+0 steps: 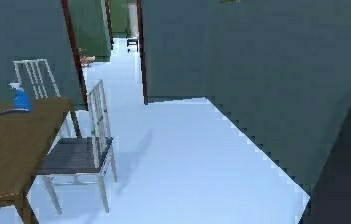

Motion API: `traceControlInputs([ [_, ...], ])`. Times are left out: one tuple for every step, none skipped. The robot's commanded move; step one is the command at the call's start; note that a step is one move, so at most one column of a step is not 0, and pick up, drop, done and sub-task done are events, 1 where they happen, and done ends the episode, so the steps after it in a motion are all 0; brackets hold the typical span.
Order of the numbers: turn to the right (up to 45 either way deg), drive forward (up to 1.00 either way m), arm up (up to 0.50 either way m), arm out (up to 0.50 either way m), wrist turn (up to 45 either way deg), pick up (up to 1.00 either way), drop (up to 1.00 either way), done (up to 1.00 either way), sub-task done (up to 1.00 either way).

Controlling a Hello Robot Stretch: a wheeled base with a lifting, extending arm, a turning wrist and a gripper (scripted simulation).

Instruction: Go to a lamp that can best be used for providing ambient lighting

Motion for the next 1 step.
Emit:
traceControlInputs([
  [0.0,1.0,0.0,0.0,0.0,0.0,0.0,0.0,0.0],
])
